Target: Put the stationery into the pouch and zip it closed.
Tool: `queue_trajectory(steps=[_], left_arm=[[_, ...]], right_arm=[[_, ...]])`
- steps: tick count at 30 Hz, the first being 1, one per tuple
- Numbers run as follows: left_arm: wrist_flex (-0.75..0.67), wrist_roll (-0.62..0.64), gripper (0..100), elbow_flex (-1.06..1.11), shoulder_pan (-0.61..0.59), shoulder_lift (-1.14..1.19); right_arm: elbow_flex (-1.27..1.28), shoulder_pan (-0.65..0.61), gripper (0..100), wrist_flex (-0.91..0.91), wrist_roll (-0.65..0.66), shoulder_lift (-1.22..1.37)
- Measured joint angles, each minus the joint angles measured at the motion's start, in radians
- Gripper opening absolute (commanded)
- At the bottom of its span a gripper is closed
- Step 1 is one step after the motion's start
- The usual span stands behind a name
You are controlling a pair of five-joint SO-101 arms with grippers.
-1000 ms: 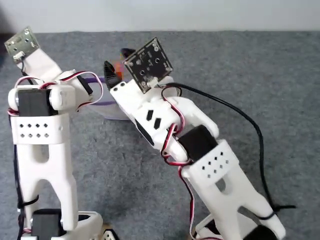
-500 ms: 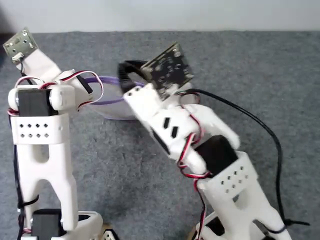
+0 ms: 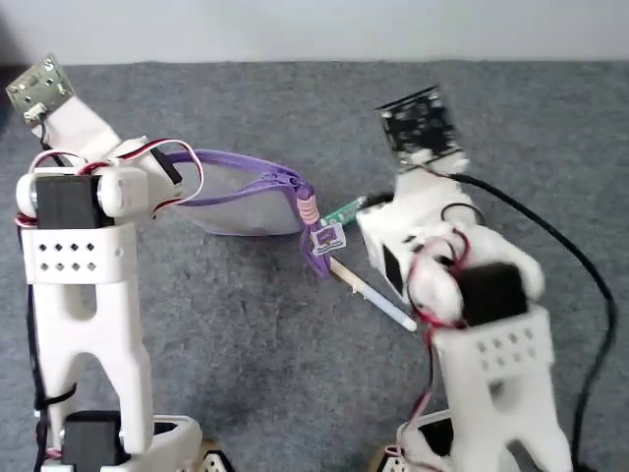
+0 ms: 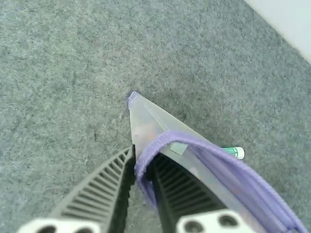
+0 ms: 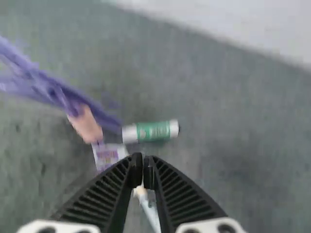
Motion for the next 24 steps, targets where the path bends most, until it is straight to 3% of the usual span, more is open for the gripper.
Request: queue_trajectory(steps=[6,13,24], left_arm=[[0.000,0.000,1,0.000,0.000,0.000],[0.000,0.000,1,0.000,0.000,0.000],[0.000,0.000,1,0.000,0.000,0.000]], right_arm=[[0.086,0.003,3.3,0.041,0.000,0.216],[0.091,0.003,25.1,0.032,0.000,0.512],[0.091,-0.028,25.3,-0.170,0.003,0.776]])
